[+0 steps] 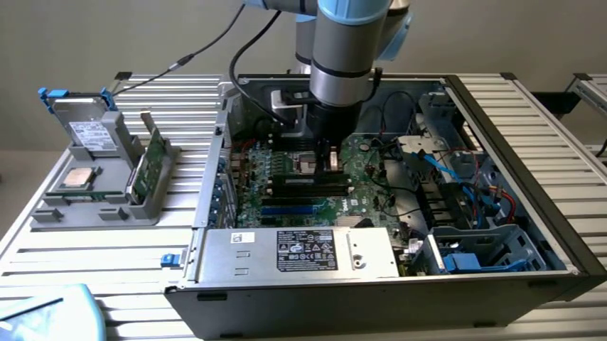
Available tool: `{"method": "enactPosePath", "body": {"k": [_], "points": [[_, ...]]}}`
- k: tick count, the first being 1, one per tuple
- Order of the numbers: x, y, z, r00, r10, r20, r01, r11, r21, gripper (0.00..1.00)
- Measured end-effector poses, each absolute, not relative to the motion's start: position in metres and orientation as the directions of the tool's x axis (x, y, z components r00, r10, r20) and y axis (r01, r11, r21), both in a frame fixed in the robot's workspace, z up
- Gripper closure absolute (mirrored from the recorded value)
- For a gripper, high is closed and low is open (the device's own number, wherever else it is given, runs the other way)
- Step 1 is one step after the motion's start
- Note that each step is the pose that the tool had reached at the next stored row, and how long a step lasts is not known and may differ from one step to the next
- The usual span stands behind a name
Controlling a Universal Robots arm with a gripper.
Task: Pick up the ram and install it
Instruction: 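Insert the ram into the slot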
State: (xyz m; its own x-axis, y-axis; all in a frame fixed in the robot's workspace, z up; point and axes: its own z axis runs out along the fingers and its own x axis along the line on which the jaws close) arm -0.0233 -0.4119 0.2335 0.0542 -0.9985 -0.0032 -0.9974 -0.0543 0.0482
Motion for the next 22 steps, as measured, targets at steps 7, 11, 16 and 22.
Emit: {"method": "enactPosePath", "body": {"k": [7, 11, 16, 22], "points": [[-0.0233, -0.4113, 0.2265, 0.054, -0.999, 0.003, -0.997, -0.054, 0.051, 0.86], [-0.0233, -0.4112, 0.2254, 0.054, -0.999, 0.005, -0.997, -0.054, 0.053, 0.86], [-0.0233, -0.4112, 0.2252, 0.054, -0.999, 0.005, -0.997, -0.054, 0.054, 0.86], [-0.0232, -0.4109, 0.2253, 0.055, -0.998, 0.011, -0.997, -0.054, 0.054, 0.86]]}}
